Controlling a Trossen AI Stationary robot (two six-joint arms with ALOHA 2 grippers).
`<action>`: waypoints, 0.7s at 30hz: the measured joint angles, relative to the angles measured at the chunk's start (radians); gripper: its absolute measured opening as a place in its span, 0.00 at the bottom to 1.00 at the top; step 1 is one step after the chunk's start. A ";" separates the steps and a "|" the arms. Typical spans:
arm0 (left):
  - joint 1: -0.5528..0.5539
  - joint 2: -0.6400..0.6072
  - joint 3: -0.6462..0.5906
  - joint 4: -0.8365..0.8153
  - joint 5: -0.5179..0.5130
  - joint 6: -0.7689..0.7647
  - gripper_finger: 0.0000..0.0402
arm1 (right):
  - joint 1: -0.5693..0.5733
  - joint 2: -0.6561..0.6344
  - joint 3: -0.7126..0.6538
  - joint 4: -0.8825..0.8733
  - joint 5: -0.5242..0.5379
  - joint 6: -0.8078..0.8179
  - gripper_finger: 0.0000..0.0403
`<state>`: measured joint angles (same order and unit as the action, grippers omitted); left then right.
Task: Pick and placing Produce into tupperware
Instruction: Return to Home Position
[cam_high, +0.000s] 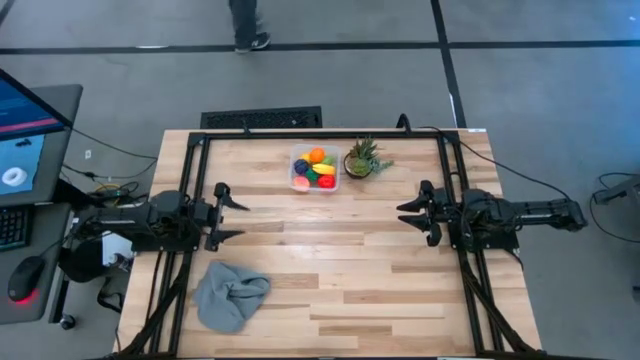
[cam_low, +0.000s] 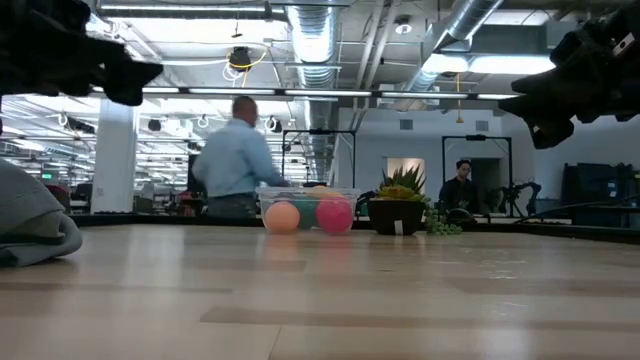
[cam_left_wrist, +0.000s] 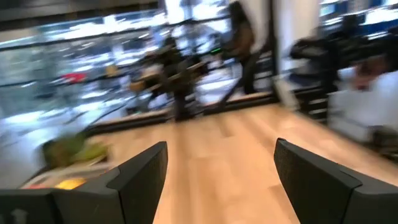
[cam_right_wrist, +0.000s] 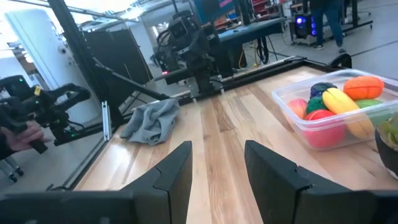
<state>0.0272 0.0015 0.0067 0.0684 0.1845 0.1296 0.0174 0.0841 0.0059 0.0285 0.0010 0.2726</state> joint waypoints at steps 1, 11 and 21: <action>0.000 0.000 0.000 -0.009 -0.043 0.001 0.71 | 0.000 0.000 0.000 -0.001 0.000 0.000 0.42; -0.022 0.001 0.000 -0.035 -0.198 0.060 0.71 | 0.000 0.002 0.000 -0.017 0.000 -0.020 0.42; -0.021 0.007 0.000 -0.036 -0.198 0.000 0.71 | 0.002 0.002 0.000 -0.018 -0.001 -0.037 0.42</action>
<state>0.0067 0.0086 0.0067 0.0326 -0.0135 0.1292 0.0198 0.0856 0.0059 0.0105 0.0002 0.2356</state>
